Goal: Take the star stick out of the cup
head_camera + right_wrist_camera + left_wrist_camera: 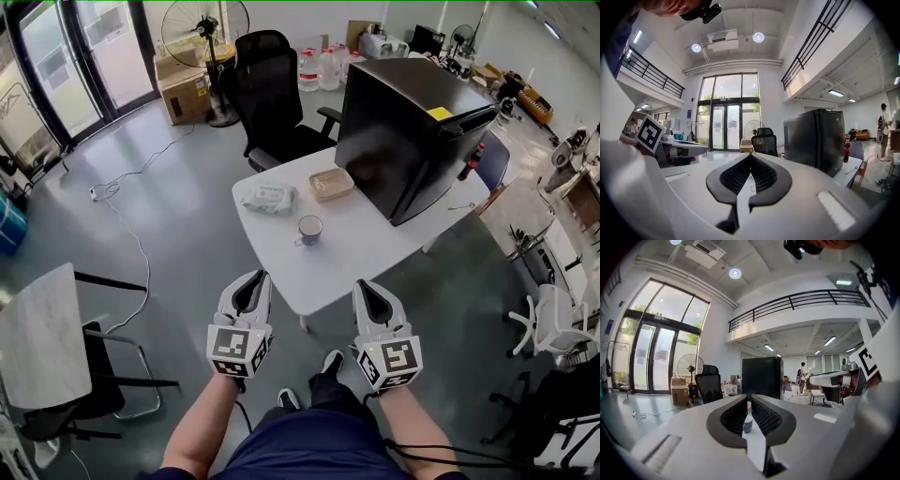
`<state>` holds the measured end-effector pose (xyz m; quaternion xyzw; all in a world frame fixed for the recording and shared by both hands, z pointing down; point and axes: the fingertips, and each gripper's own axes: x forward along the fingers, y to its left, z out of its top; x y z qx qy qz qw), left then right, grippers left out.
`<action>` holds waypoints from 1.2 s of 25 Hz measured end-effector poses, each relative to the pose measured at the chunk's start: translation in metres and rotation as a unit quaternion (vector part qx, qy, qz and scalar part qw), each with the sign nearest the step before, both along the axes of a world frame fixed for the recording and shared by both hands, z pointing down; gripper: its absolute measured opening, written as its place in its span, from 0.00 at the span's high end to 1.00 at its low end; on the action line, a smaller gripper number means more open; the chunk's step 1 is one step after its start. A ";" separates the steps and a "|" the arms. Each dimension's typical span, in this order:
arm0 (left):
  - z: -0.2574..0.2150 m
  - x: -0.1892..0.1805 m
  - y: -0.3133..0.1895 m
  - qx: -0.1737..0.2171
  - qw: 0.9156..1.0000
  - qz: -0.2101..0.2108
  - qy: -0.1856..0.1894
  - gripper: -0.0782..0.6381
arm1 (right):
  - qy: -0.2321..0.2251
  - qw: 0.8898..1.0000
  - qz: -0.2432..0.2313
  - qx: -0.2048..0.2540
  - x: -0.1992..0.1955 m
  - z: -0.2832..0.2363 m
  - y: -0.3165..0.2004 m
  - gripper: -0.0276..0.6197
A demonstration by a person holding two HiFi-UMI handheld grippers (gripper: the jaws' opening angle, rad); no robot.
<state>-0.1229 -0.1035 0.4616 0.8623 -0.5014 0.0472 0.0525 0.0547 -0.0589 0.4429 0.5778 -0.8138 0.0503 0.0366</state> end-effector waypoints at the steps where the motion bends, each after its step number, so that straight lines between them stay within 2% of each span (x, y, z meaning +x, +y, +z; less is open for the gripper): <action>1: 0.004 0.003 -0.009 -0.005 1.000 -0.003 -0.006 0.88 | -0.004 1.000 -0.005 0.000 0.003 0.001 -0.009 0.95; 5: 0.023 0.024 -0.050 -0.035 0.999 -0.011 -0.026 0.88 | -0.018 1.000 -0.017 -0.008 0.023 0.011 -0.046 0.95; 9: 0.049 0.046 -0.086 -0.082 0.995 -0.014 -0.048 0.88 | -0.027 0.999 -0.023 -0.021 0.045 0.024 -0.073 0.95; 15: 0.080 0.060 -0.128 -0.147 0.989 -0.021 -0.012 0.88 | -0.053 0.997 -0.050 -0.034 0.054 0.041 -0.091 0.95; 18: 0.101 0.059 -0.149 -0.181 0.983 -0.018 0.003 0.84 | -0.052 0.996 -0.053 -0.040 0.053 0.044 -0.094 0.95; 21: 0.133 0.061 -0.170 -0.231 0.973 -0.004 0.021 0.82 | -0.058 0.997 -0.026 -0.047 0.062 0.052 -0.098 0.95; 26: 0.187 0.061 -0.197 -0.299 0.954 0.012 0.023 0.82 | -0.061 0.996 0.033 -0.060 0.082 0.063 -0.096 0.95; 30: 0.204 0.067 -0.217 -0.322 0.945 0.021 0.045 0.82 | -0.054 0.994 0.072 -0.070 0.095 0.067 -0.094 0.95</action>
